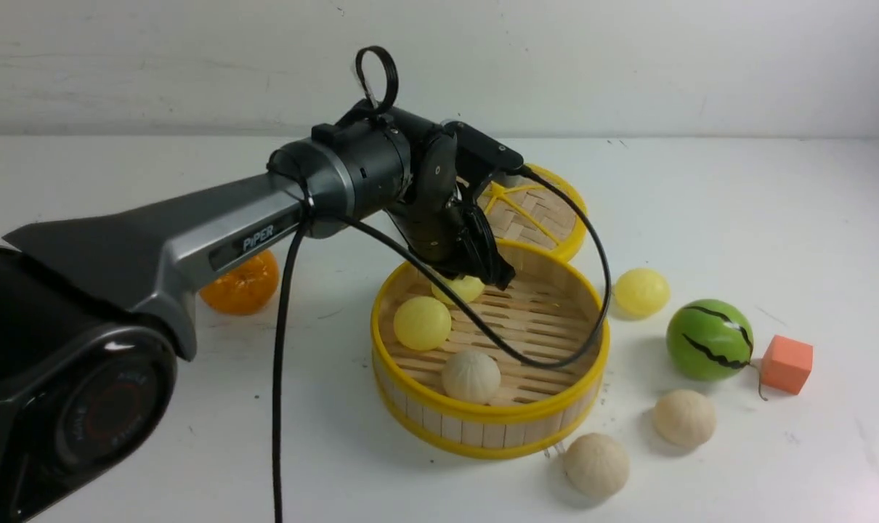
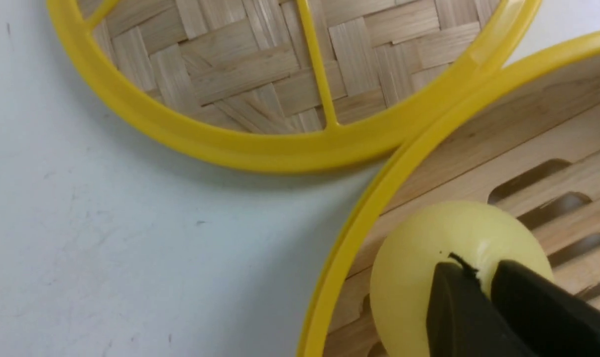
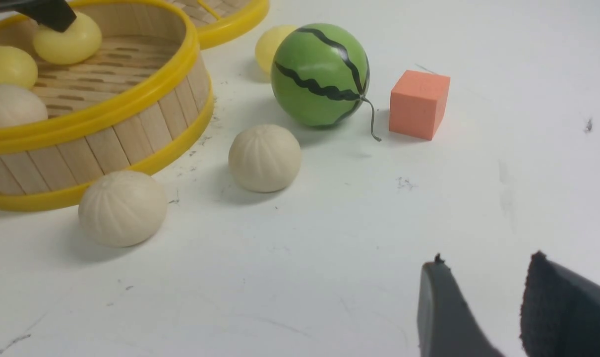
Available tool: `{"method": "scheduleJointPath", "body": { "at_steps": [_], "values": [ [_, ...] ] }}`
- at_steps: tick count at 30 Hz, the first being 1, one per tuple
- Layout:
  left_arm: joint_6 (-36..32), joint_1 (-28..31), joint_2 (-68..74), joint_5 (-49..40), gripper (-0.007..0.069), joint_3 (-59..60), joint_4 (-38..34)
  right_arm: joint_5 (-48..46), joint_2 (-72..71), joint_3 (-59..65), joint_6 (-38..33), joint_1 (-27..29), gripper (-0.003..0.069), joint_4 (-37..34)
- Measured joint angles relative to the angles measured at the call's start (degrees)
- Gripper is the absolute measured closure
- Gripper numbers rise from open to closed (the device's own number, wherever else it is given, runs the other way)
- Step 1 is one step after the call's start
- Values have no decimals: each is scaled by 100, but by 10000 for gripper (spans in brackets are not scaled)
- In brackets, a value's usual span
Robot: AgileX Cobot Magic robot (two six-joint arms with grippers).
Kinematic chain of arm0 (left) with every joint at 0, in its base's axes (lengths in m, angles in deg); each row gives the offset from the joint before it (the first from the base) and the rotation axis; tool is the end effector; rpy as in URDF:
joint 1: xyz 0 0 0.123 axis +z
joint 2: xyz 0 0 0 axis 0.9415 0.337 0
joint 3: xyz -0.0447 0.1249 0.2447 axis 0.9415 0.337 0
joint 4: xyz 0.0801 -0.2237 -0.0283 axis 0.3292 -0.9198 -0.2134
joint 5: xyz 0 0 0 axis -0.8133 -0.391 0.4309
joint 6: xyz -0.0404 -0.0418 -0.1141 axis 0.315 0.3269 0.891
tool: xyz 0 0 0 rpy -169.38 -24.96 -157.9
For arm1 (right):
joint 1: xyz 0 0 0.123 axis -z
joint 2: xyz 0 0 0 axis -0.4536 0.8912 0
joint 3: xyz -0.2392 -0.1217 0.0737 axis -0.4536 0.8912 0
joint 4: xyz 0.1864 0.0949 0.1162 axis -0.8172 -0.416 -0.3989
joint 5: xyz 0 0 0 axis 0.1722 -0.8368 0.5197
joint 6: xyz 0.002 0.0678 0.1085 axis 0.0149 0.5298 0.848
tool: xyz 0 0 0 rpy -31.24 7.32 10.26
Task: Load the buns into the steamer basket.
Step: Use the left arm to put the steamed stuffed bun into the steamer, then use the right arm to grab a steamed stuffed bun
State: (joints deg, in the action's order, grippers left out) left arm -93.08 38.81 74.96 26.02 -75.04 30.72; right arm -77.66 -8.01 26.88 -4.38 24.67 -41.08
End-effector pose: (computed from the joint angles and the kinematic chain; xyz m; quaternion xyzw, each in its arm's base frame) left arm 0.4433 -0.2638 0.1840 0.3269 0.8909 -0.0348 0.3134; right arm 0.0809 0.0089 0.1619 0.0013 0.8073 0.0517 0.5878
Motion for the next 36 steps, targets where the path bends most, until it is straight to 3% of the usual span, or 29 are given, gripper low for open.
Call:
{"method": "scheduleJointPath", "body": {
  "at_steps": [4,7,9,12,13,16,17,24,31,36],
  "values": [
    [256,0,-179,-371,302,0,25,0,0,0,0,0,418,0],
    [505,0,-456,-754,230,0,31,0,0,0,0,0,418,0],
    [637,0,-671,-979,227,0,31,0,0,0,0,0,418,0],
    [951,0,-1409,-1427,321,0,43,0,0,0,0,0,418,0],
    [1096,0,-1912,-1630,424,67,43,0,0,0,0,0,418,0],
    [1214,0,-3005,-1609,618,589,28,0,0,0,0,0,418,0],
    [1229,0,-3240,-1547,636,770,6,0,0,0,0,0,418,0],
    [1301,0,-5786,-4,638,3747,-370,0,0,0,0,0,418,0],
    [1545,0,-8581,2766,638,7729,-1045,0,0,0,0,0,418,0],
    [1602,0,-9870,4022,638,9429,-1241,0,0,0,0,0,418,0]
  ]
}}
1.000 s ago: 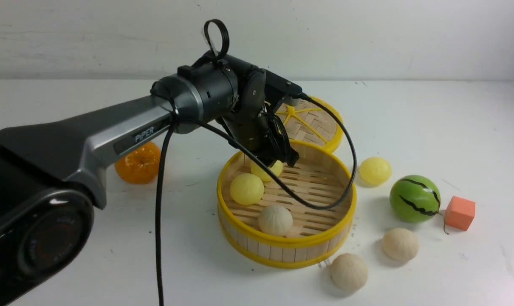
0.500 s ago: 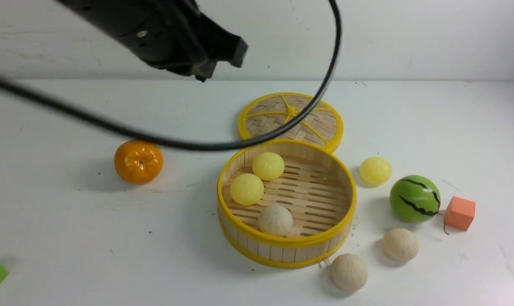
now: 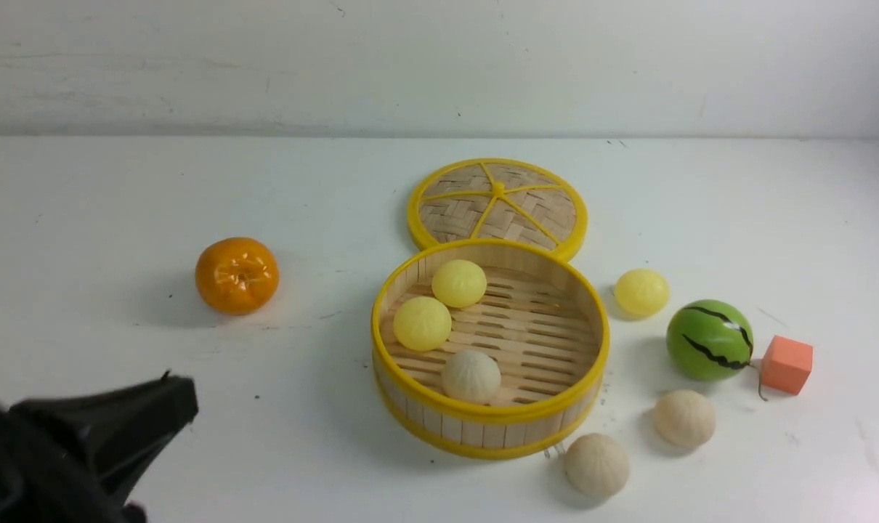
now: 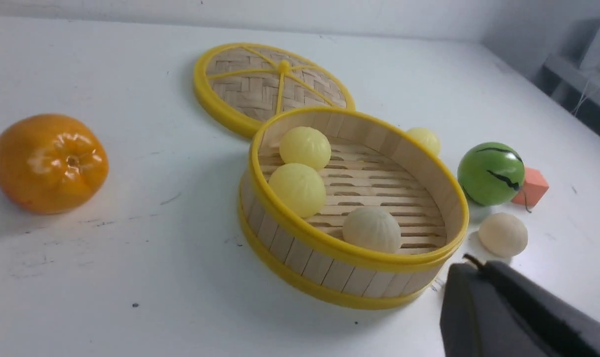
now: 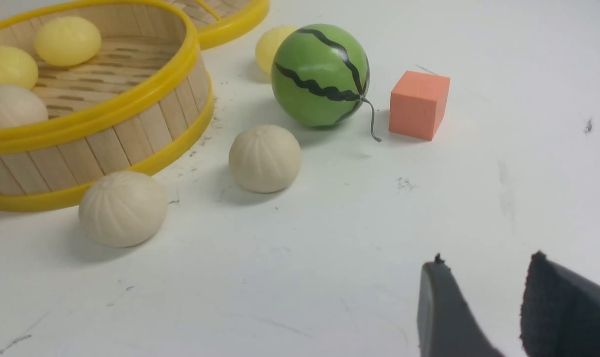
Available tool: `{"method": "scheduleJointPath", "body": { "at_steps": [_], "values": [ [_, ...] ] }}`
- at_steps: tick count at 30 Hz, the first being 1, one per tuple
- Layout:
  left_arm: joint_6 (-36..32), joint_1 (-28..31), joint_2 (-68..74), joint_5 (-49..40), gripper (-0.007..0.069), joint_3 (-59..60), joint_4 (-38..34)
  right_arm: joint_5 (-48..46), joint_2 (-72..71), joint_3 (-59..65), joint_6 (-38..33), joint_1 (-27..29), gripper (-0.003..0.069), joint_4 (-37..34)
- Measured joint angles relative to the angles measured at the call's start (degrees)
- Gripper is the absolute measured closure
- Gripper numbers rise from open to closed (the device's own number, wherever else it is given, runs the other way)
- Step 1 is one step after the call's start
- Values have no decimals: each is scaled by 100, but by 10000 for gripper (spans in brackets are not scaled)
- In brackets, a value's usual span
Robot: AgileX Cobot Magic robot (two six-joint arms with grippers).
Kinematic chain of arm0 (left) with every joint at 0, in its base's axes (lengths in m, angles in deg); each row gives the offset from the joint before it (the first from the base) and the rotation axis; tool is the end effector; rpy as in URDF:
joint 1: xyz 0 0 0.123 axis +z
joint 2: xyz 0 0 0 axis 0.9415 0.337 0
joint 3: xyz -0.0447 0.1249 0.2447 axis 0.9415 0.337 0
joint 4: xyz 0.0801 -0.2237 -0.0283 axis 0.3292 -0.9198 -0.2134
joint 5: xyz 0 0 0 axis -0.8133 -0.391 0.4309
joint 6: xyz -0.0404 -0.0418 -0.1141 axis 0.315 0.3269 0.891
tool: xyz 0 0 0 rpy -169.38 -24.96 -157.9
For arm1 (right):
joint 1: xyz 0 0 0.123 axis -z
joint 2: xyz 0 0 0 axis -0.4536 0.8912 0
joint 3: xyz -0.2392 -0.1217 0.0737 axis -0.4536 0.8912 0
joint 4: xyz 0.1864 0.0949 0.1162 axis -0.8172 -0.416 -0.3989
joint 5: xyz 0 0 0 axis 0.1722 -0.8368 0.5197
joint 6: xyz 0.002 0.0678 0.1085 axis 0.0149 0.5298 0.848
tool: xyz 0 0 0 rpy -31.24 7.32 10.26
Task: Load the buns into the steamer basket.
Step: Use the right arm to grab a steamed stuffed bun
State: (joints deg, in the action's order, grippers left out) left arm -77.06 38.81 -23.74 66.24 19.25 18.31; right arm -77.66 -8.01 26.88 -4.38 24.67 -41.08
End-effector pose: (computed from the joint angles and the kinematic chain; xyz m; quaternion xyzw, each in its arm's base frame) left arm 0.1241 -0.0764 0.2643 0.0932 0.7535 -0.2708 0.5918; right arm 0.0809 0.0089 0.1619 0.0013 0.8073 0.0517 0.5878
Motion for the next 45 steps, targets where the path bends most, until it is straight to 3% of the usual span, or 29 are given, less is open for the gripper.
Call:
{"method": "scheduleJointPath", "body": {
  "at_steps": [5,13,18,21,25,32,35,40,45],
  "values": [
    [54,0,-1371,686,638,1016,-43,0,0,0,0,0,418,0],
    [67,0,-2591,684,638,1771,-54,292,0,49,207,0,418,-209],
    [71,0,-2626,445,638,1859,-54,946,0,58,1198,0,418,-1947],
    [71,0,-2626,211,638,1859,-54,1408,0,52,1431,0,418,-2705],
    [71,0,-2626,-31,638,1859,-54,885,227,-646,1232,-55,439,-3095],
    [71,0,-2626,-214,638,1859,-54,-2249,3320,-3367,-658,-165,492,-2367],
    [71,0,-2626,-228,638,1859,-54,-3195,4793,-4235,-902,-197,504,-1986],
    [71,0,-2626,-229,637,1859,-54,-3704,6776,-5217,-942,-876,555,-1762],
    [71,0,-2626,-234,637,1865,-54,-3507,8060,-5842,-708,-1831,575,-1205]
  ]
}}
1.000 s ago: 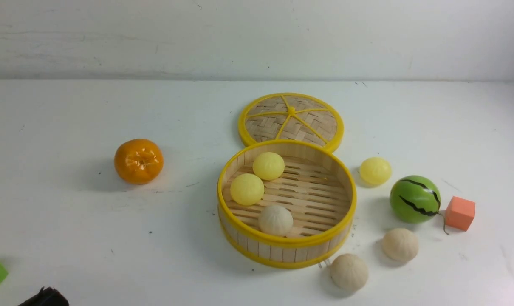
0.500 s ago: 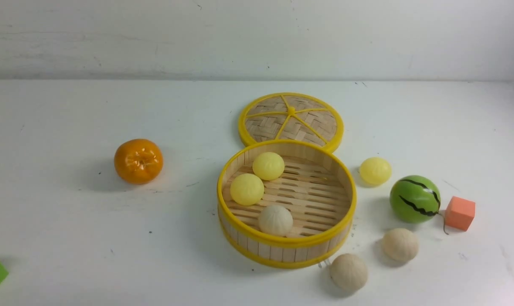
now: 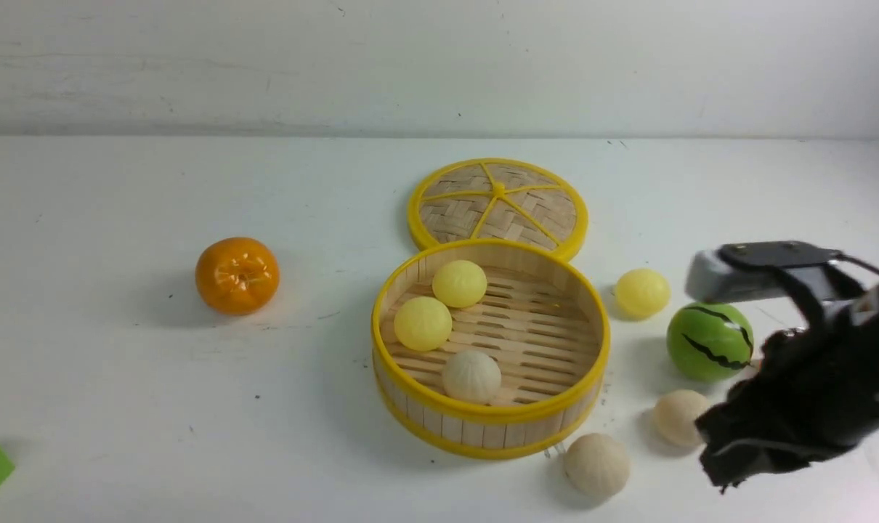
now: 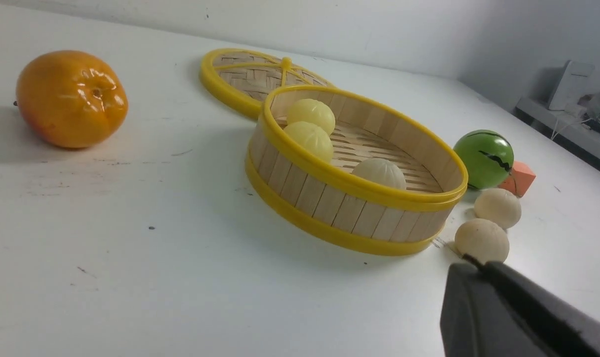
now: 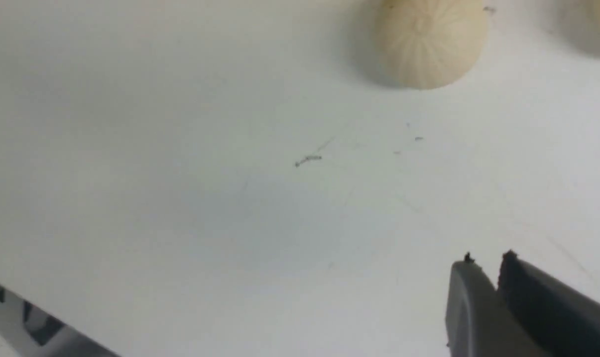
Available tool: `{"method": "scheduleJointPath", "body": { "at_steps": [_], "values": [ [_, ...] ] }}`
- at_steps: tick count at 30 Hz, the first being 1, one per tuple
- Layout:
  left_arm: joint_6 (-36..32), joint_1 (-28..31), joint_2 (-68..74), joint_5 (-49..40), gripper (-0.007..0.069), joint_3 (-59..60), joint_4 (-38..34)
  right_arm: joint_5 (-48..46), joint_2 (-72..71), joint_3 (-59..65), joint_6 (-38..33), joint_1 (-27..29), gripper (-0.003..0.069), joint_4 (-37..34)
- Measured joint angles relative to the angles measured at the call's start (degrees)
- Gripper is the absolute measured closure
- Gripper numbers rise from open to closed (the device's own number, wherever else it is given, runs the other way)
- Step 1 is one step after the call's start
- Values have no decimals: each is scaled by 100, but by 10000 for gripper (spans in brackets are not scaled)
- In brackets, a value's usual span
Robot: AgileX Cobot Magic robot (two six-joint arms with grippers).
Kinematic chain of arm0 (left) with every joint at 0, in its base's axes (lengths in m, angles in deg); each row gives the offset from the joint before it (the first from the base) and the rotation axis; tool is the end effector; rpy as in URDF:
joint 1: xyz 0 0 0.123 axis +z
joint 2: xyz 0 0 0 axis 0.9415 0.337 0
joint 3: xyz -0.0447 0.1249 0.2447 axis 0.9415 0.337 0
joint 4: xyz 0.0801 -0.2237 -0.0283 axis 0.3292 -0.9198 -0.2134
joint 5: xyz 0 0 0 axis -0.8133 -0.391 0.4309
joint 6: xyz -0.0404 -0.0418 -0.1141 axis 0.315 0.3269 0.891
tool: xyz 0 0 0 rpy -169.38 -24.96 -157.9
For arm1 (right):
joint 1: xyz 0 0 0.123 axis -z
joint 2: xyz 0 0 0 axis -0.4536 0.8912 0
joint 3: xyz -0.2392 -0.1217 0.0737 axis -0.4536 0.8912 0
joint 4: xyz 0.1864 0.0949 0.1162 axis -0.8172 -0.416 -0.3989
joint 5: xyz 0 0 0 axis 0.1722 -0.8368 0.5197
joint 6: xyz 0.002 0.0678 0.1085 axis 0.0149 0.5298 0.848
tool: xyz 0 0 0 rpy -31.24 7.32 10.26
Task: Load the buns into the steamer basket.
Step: Use the right arm to grab a steamed stuffed bun
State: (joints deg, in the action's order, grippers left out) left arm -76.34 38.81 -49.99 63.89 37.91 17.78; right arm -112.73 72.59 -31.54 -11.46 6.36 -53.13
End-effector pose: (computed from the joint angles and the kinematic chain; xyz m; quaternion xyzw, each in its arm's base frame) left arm 0.0790 -0.0497 0.1928 0.0838 0.7237 -0.2936 0.6188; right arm 0.2299 0.1234 0.2331 -0.1825 0.9637 0.1589 0.1124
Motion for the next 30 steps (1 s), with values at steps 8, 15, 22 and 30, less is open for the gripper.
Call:
{"method": "scheduleJointPath", "body": {
  "at_steps": [8,15,22,30],
  "values": [
    [0,0,0,-5,636,2,0,1219,1230,-280,713,-689,466,656],
    [0,0,0,-11,636,7,0,1765,1673,-280,766,-737,349,674],
    [0,0,0,-11,631,7,0,2095,1782,-280,776,-737,375,720],
    [0,0,0,-11,624,7,0,2185,1968,-280,776,-737,428,737]
  ]
}}
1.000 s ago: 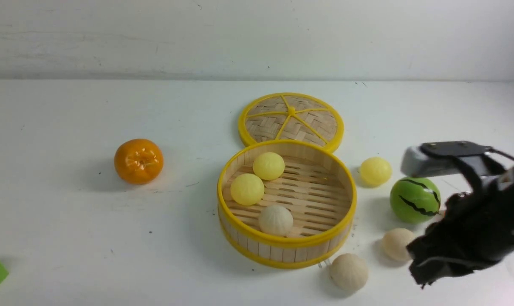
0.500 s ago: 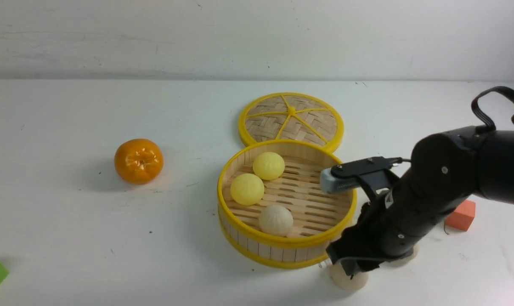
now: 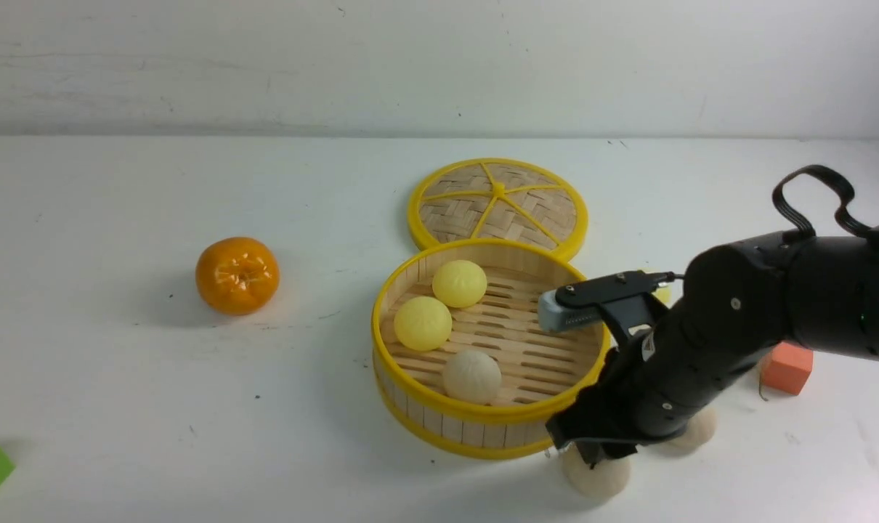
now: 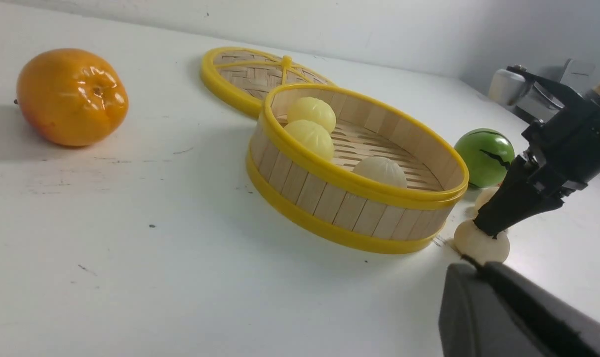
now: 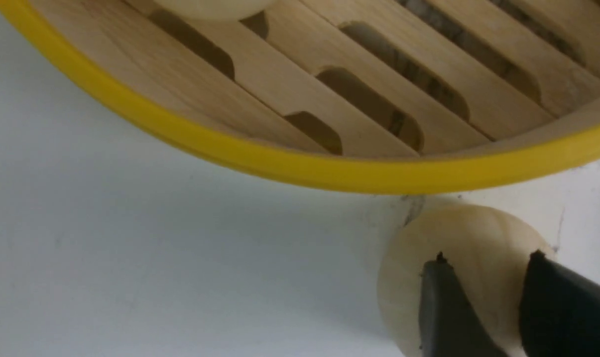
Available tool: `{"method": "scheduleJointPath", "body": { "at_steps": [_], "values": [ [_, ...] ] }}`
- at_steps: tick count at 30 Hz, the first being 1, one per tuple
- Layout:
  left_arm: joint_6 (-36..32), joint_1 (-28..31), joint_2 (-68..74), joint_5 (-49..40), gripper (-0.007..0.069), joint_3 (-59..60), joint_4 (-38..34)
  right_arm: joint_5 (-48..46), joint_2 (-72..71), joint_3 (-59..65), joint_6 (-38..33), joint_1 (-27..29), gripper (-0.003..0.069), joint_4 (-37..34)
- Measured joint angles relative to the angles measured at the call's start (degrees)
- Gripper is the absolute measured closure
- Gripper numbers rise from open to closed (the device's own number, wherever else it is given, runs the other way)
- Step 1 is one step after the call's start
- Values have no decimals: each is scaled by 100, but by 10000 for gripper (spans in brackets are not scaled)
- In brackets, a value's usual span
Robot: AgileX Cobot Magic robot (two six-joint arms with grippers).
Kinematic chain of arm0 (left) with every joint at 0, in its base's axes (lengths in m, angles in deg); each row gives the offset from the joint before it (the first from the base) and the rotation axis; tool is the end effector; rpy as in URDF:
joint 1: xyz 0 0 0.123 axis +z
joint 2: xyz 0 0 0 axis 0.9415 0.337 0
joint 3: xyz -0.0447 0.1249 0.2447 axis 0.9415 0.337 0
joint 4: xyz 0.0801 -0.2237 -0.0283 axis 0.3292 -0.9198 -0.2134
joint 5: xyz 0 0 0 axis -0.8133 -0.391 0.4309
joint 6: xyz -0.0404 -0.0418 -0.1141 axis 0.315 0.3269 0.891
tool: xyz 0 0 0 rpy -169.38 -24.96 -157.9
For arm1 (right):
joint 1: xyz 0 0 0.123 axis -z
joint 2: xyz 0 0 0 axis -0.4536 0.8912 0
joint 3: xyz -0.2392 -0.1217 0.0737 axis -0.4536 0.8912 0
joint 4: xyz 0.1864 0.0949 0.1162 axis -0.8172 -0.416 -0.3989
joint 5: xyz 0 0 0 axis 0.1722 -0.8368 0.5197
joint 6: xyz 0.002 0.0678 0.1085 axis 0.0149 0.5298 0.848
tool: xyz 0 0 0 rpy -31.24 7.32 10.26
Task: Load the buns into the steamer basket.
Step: Use the right arm to grab a steamed stuffed bun, then use the right arm to put the steamed stuffed bun into the steamer
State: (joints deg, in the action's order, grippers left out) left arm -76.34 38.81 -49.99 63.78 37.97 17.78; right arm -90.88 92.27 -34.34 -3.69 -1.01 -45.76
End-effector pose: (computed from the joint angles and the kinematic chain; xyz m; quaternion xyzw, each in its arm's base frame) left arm 0.0790 -0.0498 0.1922 0.0840 0.7247 -0.2933 0.6178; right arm 0.2917 0.1715 0.1535 -0.1795 0.9661 0.1081 0.1509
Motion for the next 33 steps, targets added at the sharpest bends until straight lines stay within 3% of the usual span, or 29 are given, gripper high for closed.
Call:
{"method": "scheduleJointPath", "body": {
  "at_steps": [4,10,13,24,33],
  "values": [
    [0,0,0,0,621,0,0,5,40,-11,0,0,447,0],
    [0,0,0,0,620,0,0,-98,82,-28,-5,0,617,0],
    [0,0,0,0,617,0,0,-269,-28,-28,-5,0,658,0],
    [0,0,0,0,605,0,0,-762,-1222,-393,-17,0,652,-343],
    [0,0,0,0,596,0,0,-234,79,-1523,-51,0,652,-239]
  ]
}}
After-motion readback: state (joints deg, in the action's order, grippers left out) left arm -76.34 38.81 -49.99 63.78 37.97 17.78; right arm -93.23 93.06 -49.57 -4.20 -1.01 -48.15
